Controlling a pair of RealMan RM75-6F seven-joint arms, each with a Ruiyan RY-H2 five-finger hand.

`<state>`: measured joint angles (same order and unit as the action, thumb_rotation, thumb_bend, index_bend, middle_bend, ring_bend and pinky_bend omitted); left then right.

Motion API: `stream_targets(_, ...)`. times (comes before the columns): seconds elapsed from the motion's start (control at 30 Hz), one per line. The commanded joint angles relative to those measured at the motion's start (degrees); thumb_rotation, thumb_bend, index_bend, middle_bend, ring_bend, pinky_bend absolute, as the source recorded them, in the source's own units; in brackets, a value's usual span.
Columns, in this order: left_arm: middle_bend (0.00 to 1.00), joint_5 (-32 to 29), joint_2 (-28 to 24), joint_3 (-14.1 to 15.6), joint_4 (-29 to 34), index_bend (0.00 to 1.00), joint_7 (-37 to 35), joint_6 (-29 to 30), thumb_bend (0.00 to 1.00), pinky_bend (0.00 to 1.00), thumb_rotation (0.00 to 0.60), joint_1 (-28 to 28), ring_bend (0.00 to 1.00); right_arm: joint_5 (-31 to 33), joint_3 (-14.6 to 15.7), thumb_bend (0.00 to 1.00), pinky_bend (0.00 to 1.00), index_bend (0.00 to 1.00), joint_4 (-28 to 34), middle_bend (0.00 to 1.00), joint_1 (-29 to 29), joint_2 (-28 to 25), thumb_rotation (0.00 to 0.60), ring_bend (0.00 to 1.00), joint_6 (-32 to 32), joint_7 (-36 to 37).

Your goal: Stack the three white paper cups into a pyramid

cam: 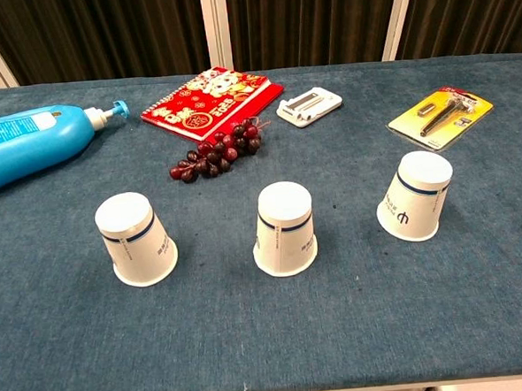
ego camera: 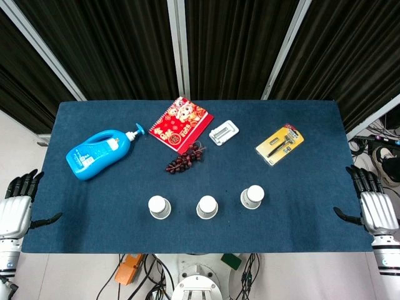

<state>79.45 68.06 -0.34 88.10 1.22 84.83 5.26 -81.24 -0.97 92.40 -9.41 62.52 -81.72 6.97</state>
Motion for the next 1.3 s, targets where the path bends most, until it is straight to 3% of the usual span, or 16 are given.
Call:
stream_targets(0.03,0.01,0.5,1.1,-0.5,-1.0,0.00,0.7,1.5,0.06,0.00,0.506,-0.7,0.00,-0.1,-0.6,0.30,0.00,0.00,0.6,0.09,-0.3,0.0,0.600,0.00,0.5,-0.4)
stream_targets(0.3,0.03,4.1,1.2,-0.4,-0.1,0.00,1.8,2.7,0.07,0.00,0.509,-0.6,0.00,-1.1,-1.5,0.30,0.00,0.00,2.9,0.09,-0.2,-1.8,0.600,0.00,0.7,1.0)
stream_targets(0.4,0.04,7.3,0.9,0.0,1.6,0.05,1.2,1.6,0.08,0.00,0.507,0.9,0.00,-1.1,-2.3,0.30,0.00,0.00,3.7,0.09,0.0,-2.6,0.600,0.00,-0.2,1.4)
stream_targets(0.67,0.08,15.9,-0.1,1.5,8.0,0.19,1.0,-9.3,0.13,0.00,0.505,9.8,0.00,-0.3,-4.3,0.30,0.00,0.00,6.6,0.09,0.6,-5.2,0.600,0.00,-1.7,0.0)
stream_targets(0.77,0.08,17.0,0.5,2.0,10.0,0.19,1.2,-13.8,0.13,0.00,0.494,12.7,0.00,-0.3,-4.5,0.30,0.00,0.00,7.1,0.09,0.8,-5.5,0.600,0.00,-1.8,-0.2)
stream_targets(1.03,0.08,13.4,5.8,1.2,10.2,0.20,2.3,-22.6,0.12,0.00,0.408,17.5,0.00,0.0,-5.1,0.30,0.00,0.00,6.8,0.09,0.5,-5.4,0.600,0.00,-0.7,0.4)
stream_targets(1.3,0.13,8.1,10.7,-0.8,8.7,0.20,7.4,-26.8,0.12,0.00,0.376,20.4,0.00,0.0,-5.6,0.30,0.00,0.00,6.8,0.09,0.2,-5.4,0.600,0.00,0.0,0.1)
